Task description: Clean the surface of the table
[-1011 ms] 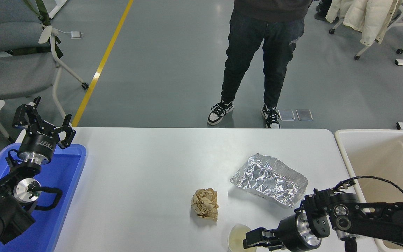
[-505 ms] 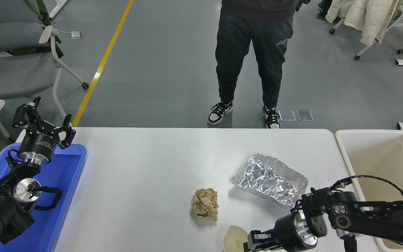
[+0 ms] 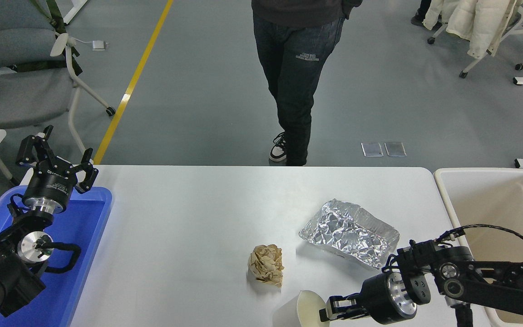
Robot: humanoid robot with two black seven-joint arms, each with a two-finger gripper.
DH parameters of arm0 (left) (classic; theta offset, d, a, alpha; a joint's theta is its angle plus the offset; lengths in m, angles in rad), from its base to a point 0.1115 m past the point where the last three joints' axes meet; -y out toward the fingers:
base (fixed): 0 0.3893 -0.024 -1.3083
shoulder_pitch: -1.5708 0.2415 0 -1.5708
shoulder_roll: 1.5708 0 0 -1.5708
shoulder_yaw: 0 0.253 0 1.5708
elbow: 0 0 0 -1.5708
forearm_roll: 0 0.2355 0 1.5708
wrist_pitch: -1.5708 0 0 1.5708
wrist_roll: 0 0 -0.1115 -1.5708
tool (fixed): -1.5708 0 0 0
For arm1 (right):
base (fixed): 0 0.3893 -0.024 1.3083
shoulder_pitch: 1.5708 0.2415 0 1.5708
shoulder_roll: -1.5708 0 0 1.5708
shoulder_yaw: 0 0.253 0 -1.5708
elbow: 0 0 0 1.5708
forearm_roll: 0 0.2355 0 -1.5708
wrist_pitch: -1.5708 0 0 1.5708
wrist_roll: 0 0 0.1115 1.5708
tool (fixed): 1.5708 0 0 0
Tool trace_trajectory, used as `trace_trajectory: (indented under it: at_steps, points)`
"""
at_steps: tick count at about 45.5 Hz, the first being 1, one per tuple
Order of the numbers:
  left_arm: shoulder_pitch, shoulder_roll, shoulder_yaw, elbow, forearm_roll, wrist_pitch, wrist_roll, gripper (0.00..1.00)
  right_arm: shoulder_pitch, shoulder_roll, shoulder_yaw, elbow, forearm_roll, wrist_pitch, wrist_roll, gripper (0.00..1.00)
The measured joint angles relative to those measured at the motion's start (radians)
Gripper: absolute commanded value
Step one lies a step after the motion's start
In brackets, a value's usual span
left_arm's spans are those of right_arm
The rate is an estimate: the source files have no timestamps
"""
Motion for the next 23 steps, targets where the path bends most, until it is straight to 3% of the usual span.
trace_trajectory:
  at_steps: [11,23]
  points:
    - [0.000,0.000,0.000,0.000,0.000,0.000,0.000,1.00,0.135,-0.118,0.026,0.068,0.134,0.014,0.003,0.00]
    - [0.000,0.000,0.000,0.000,-0.001,0.000,0.000,1.00,0.289,-0.257,0.091,0.098,0.278,0.109,-0.001,0.00]
